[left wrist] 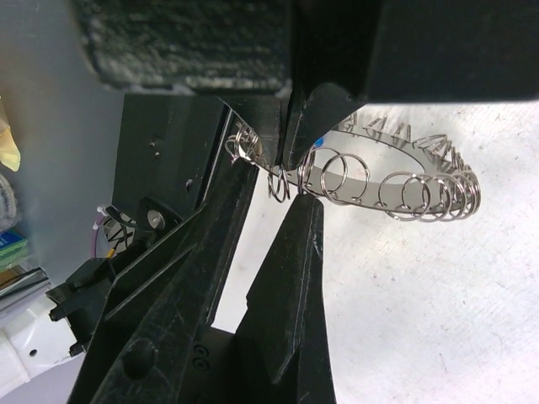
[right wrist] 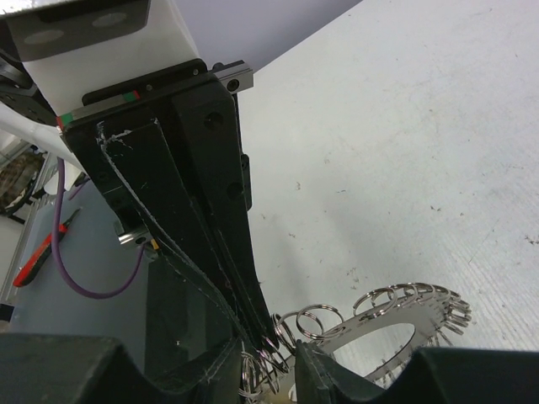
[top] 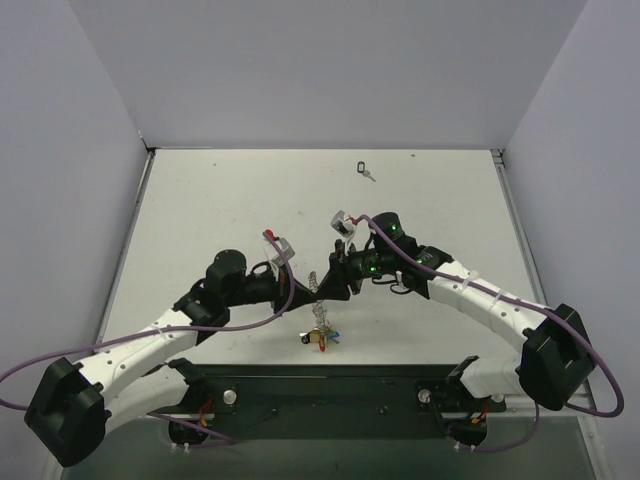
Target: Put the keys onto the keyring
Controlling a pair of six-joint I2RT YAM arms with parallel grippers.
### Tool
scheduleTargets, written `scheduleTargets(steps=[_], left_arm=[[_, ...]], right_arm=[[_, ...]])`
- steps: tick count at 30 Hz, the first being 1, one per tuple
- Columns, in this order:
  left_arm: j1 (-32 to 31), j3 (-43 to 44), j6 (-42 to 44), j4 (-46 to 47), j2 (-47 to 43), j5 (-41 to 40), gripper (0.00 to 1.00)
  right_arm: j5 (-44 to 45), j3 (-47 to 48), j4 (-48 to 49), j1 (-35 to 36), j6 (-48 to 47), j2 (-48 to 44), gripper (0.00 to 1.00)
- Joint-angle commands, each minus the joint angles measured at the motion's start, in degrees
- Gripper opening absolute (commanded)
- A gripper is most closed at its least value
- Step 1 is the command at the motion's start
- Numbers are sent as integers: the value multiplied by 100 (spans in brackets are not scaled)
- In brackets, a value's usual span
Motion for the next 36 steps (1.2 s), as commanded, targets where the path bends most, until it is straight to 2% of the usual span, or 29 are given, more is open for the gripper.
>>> scheduleTargets(steps=[1,3,5,7,15,19,20,23,29,36], left_arm=[[-39,326,-64,636,2,206,0],[-39,326,-73,653,2,206,0],[-39,318,-81,671,2,206,0],[-48,326,-81,680,20,215,0],[-83,353,50,382,99,172,0],[-83,379,147,30,-67,-31,40],[-83,353,156,3,-129,-101,53],[-83,318,173,-93,-314,-206,65],[-75,353,332,-515,-393,-418,67],[-75,353,297,-314,-130,-216,60]], right_arm=[[-292,52,202,42,-123,-14,31],[-292,78,193,42,-105,12,26],[-300,96,158,42,-96,56,16],[-292,122,140,42,-53,65,0],[-169,131,193,42,62,-23,0],[-134,113,202,33,88,-110,0],[-116,96,202,33,88,-128,0],[-63,78,202,25,88,-216,0],[-37,78,211,16,79,-330,0],[-37,69,237,16,53,-436,0]])
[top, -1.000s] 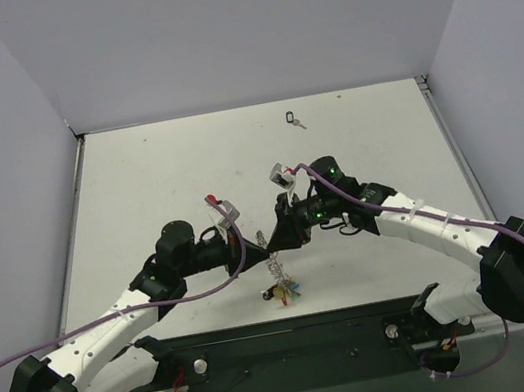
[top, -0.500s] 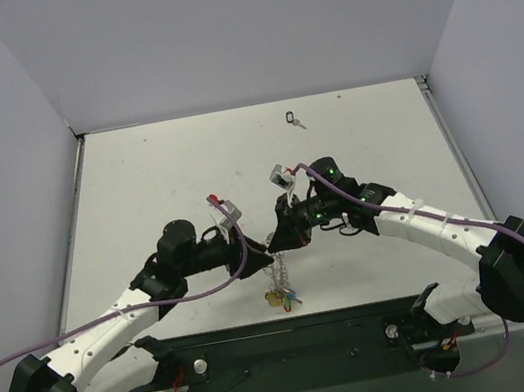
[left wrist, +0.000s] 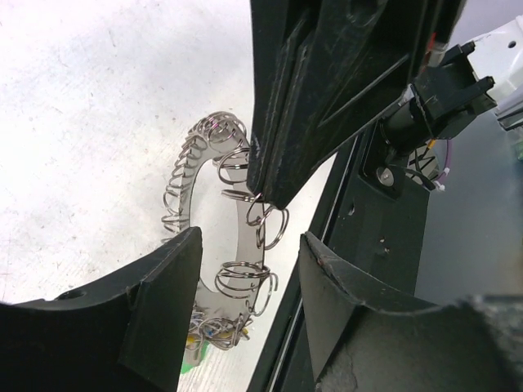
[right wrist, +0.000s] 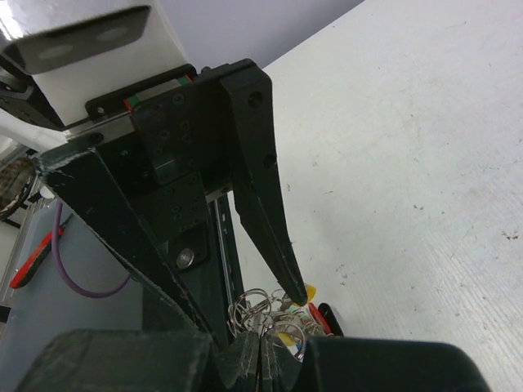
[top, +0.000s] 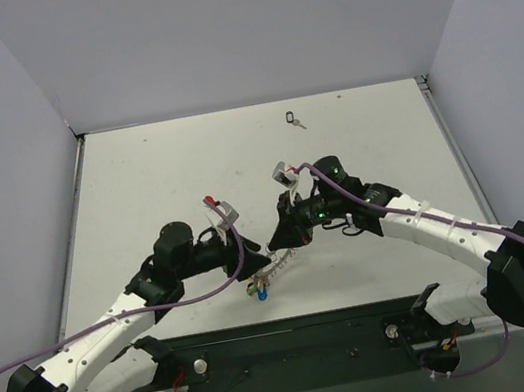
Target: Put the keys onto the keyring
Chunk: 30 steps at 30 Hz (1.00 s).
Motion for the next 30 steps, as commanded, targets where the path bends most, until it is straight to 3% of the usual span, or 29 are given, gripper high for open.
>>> scheduleTargets(steps=[1,13,26,30], left_arm=[[-11,263,80,176,194,132,60],[252,307,10,431,-315,79,48],[543,817,-8,300,-114,1520,49],[543,922,-43,317,35,1863,38]], right_arm=[[-161,69,329,5,-41,-283,0],[-547,78,320,-223,-120,-362,0],[-1242,447,-445,-303,-647,-397,0],[-1427,482,-445,-312,-647,-432,0]])
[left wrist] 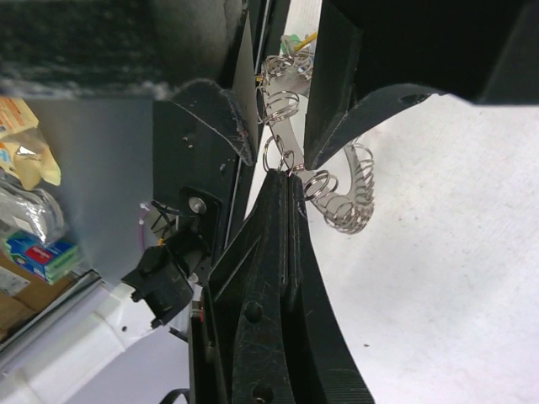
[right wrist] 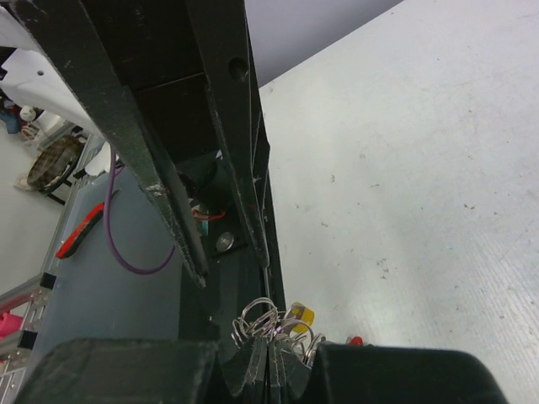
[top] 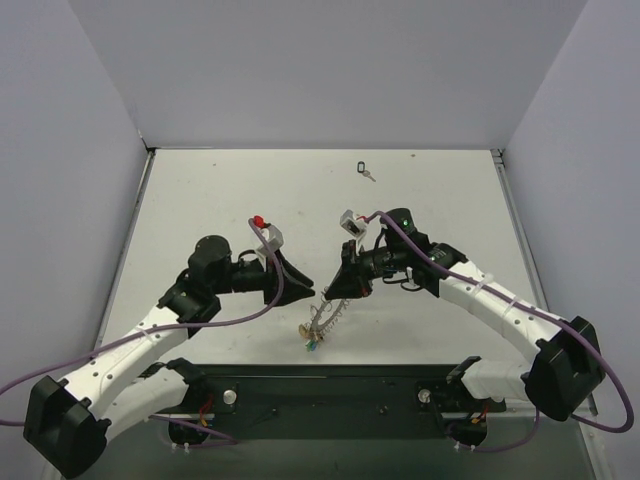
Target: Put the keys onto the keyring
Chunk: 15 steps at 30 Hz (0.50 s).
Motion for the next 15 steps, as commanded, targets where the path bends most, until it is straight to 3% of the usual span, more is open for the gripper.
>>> scheduleTargets(steps=[1,7,11,15], left_arm=[[38,356,10,210,174,763,37],[38,330,-227,438,411,1273,38],[38,119,-816,1333,508,1600,38],[38,93,-861,1370,613,1653,38]], right_arm=[[-642,336,176,-1,-191,-266,0],[-739,362,176,8,-182,-310,0],[-818,371,176,8,-164,-319,0],[-836,363,176,8,-173,-363,0]])
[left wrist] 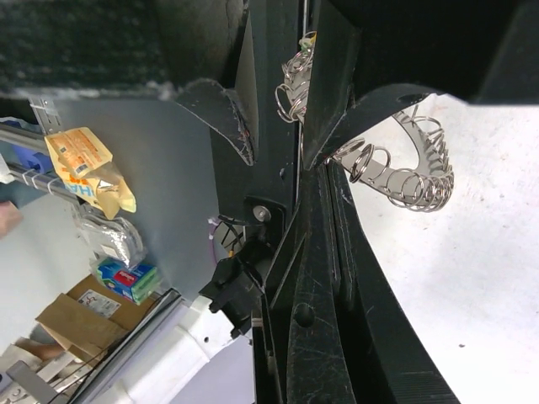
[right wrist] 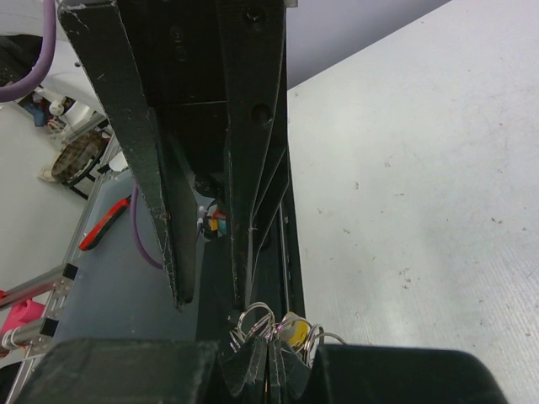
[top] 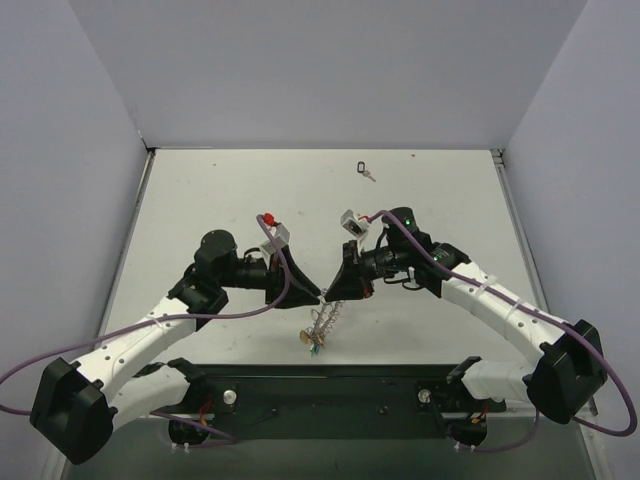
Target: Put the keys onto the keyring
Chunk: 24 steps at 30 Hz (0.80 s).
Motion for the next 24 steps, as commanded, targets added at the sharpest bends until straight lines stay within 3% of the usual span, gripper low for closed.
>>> scheduleTargets(steps=[1,11,24], left_arm=[[38,-14,-262,607,56,344,37],[-41,117,361,-403,21,-245,33],[-138,12,318,-307,196,-386,31]], right_arm=[[-456,297,218,8,-143,-265,0],[-438,306,218,8,-134,-300,0],[-420,306,218,8,-125,-300,0]])
